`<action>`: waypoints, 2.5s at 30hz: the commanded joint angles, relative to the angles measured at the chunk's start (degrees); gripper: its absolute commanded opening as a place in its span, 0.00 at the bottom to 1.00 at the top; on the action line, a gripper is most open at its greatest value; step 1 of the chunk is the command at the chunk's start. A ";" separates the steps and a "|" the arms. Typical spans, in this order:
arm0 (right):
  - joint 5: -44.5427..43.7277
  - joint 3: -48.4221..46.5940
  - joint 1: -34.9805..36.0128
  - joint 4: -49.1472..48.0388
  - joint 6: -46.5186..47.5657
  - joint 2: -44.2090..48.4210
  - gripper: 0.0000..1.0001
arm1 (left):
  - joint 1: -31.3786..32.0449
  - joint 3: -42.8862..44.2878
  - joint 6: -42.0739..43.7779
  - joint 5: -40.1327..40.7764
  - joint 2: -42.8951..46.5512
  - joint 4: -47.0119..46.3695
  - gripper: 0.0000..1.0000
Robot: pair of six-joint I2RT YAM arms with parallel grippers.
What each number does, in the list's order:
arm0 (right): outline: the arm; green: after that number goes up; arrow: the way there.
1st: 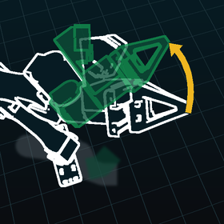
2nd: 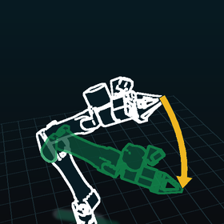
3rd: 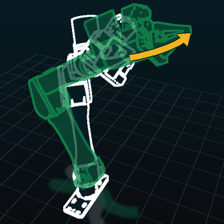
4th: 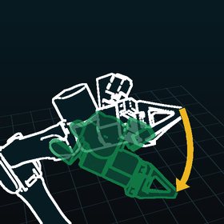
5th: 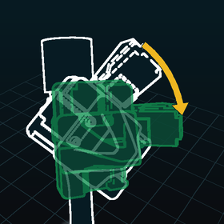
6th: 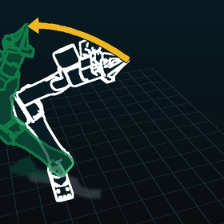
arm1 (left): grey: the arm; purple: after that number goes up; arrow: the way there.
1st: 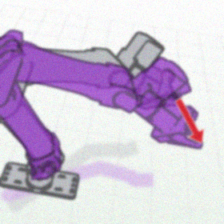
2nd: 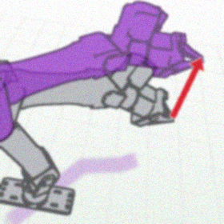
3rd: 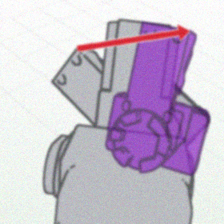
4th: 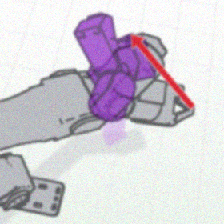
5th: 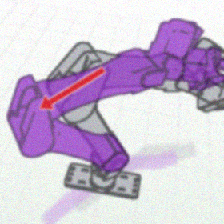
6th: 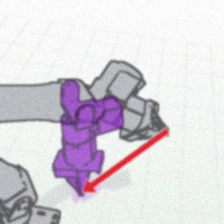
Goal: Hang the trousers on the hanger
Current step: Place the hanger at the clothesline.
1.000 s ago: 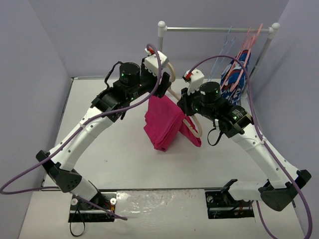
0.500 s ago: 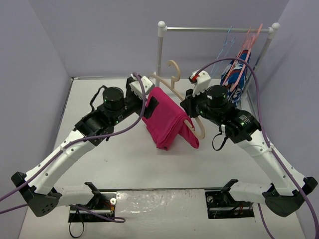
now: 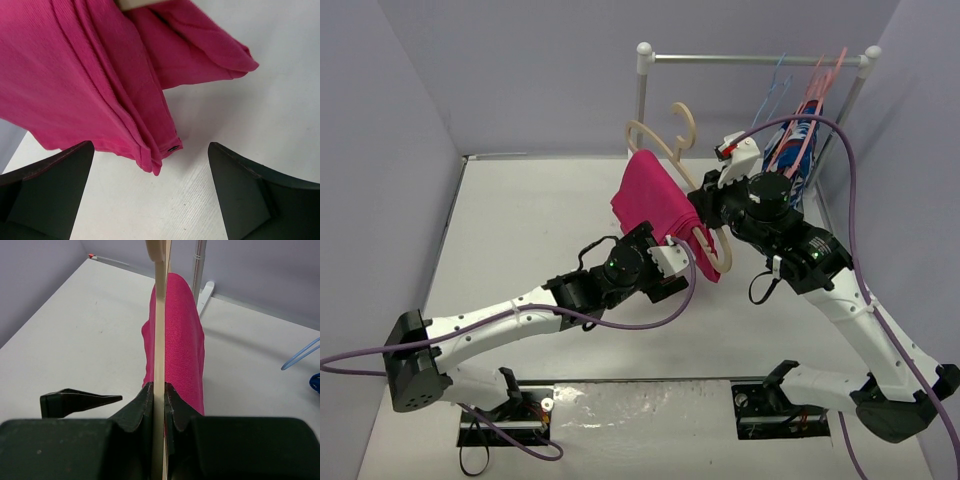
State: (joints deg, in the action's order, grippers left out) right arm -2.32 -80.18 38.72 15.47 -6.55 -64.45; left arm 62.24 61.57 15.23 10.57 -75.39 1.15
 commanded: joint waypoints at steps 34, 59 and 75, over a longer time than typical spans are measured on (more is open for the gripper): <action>-0.67 -1.36 0.30 -19.00 -6.29 5.73 0.00 | -4.06 -5.59 -0.50 9.28 -11.02 -45.49 0.72; -0.67 0.38 0.30 -19.25 -6.58 6.17 0.00 | -4.15 -5.67 -1.70 1.49 -10.97 -48.14 0.00; -2.02 6.11 0.38 -22.36 -4.85 6.61 0.00 | -3.68 -2.74 -4.89 -4.47 -2.45 -41.10 0.00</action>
State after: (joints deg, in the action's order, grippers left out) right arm -2.66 -73.20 38.72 10.39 -12.56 -59.77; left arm 57.77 52.22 12.27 11.10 -83.68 -36.14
